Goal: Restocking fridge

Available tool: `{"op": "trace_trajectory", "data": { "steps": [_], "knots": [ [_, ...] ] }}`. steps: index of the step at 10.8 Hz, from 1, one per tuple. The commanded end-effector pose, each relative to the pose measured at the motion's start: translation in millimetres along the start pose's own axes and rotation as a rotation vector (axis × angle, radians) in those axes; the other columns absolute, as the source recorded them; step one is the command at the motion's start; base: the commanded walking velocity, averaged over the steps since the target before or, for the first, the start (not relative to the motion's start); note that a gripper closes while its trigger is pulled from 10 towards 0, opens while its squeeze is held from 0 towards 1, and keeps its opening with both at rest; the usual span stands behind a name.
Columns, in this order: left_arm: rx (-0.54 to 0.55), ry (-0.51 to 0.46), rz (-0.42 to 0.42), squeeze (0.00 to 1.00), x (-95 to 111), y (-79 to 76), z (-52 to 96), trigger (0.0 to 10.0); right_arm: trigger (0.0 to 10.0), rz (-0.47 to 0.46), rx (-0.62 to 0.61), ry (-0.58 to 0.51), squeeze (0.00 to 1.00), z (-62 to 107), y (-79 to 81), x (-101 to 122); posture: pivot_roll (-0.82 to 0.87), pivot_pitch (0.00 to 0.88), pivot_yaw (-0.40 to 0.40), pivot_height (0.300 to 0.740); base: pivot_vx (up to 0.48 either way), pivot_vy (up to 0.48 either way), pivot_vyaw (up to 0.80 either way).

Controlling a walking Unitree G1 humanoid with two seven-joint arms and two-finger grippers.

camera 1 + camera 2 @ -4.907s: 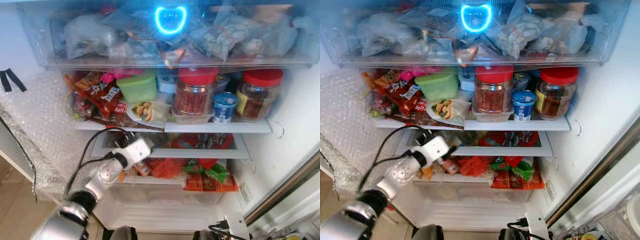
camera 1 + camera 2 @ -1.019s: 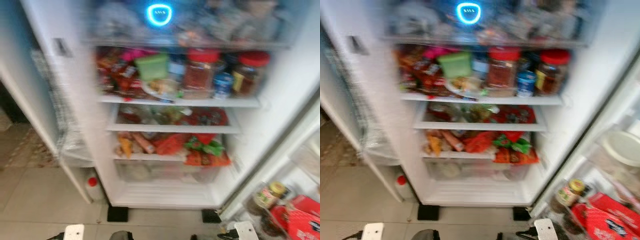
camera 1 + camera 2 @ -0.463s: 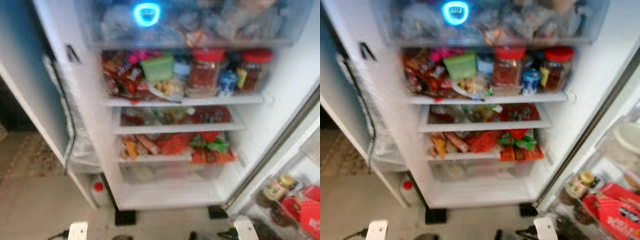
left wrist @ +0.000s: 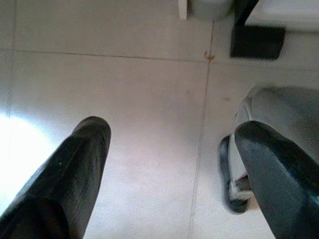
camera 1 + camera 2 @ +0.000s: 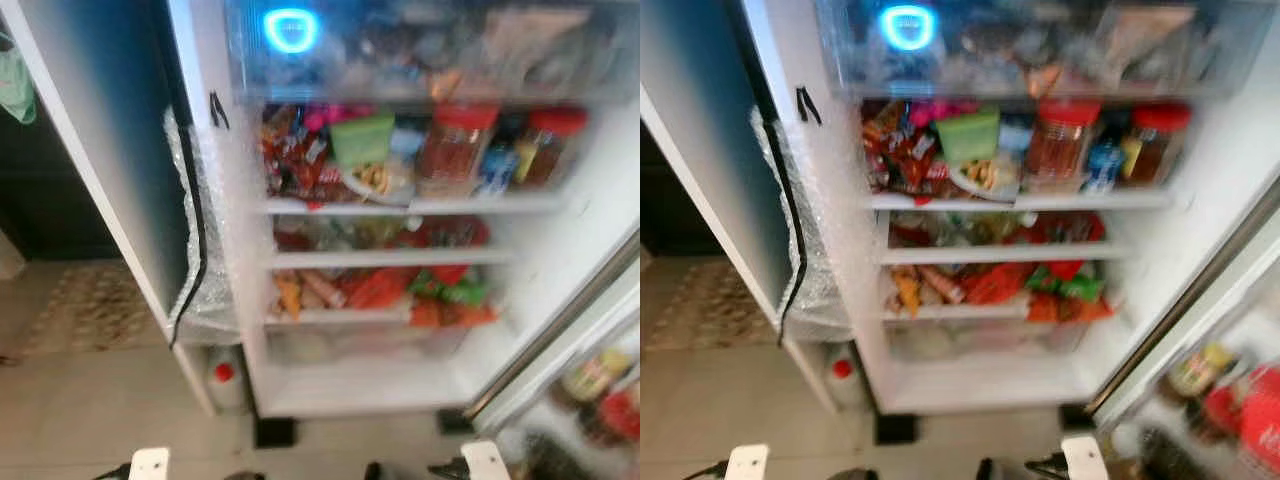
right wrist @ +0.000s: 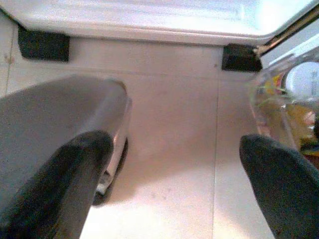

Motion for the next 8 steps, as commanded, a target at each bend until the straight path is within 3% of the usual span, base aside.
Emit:
{"op": "trace_trajectory", "data": {
  "steps": [1,2,8],
  "knots": [
    [-0.001,-0.003,0.001,0.00,0,-0.4,0.1,10.0,10.0,0.003,0.022,0.092,0.00,1.9,5.3,-24,-0.03,0.000,-0.003,0.651,0.000,0.390,0.00],
    [-0.001,-0.006,0.000,0.00,0,-0.4,0.0,10.0,10.0,0.001,0.021,0.095,0.00,1.9,5.2,-24,-0.03,0.000,-0.003,0.661,0.000,0.364,0.00],
    [-0.020,-0.008,-0.018,0.00,-9,-2.5,3.2,10.0,10.0,0.002,0.022,0.099,0.00,1.9,6.2,-26,-0.04,0.000,0.012,0.740,0.000,0.000,0.00]
  ]
}}
Point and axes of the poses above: a point about 5 cm out from each wrist's last joint towards the gripper, its own z axis pointing back from the gripper into the wrist, its own x axis along the axis of the wrist's last joint, y = z × x, the point moved 3 cm from there along -z, pointing out of the wrist towards the gripper, and after that the axes turned 15 degrees about -z, right-handed, at the moved point
